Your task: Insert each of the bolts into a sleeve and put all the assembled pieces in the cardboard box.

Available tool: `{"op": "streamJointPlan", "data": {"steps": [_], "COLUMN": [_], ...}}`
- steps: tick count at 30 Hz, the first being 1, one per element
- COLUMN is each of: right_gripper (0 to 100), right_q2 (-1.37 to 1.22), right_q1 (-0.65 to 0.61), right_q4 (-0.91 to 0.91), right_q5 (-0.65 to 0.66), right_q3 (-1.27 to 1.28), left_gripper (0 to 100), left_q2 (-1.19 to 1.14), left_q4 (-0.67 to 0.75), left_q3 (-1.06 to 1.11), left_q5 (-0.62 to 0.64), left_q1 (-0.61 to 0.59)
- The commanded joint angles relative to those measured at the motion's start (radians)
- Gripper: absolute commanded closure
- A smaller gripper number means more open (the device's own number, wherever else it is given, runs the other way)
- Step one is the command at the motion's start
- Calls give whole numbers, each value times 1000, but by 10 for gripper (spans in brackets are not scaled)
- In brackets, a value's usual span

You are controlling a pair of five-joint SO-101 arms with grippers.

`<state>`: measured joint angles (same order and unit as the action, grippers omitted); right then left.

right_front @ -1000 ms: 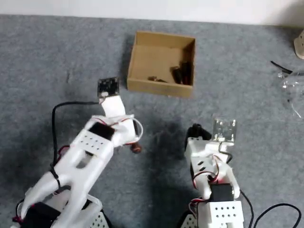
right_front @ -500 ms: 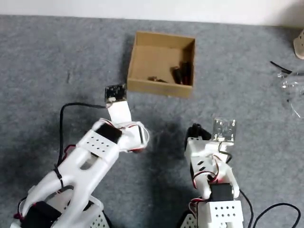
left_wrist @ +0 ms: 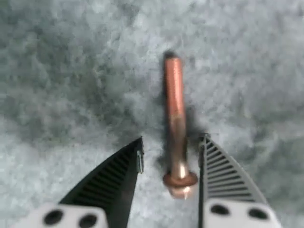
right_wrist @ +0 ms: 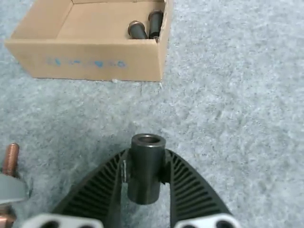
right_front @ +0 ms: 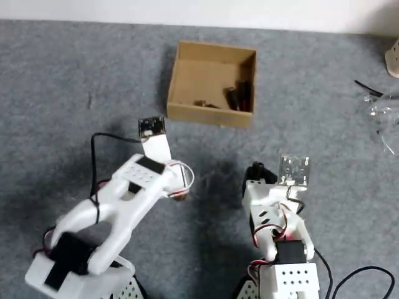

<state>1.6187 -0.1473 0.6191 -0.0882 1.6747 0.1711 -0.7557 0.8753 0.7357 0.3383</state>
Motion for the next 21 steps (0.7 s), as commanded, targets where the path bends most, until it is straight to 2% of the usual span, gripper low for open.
{"op": "streamJointPlan", "data": {"steps": [1, 8, 21], "right_gripper": [993, 993, 993], "right_q2": [19, 19, 19], "right_q1": [8, 8, 12], "right_q4": [-42, -42, -42], "right_q5": [17, 17, 17], "right_q3": [22, 22, 22], "left_gripper": [818, 818, 835], "left_q2": [-47, -157, -252], "left_q4": [21, 21, 20], "left_q3": [-93, -171, -226], "left_q5": [8, 5, 3], "left_q1": [-33, -82, -84]}}
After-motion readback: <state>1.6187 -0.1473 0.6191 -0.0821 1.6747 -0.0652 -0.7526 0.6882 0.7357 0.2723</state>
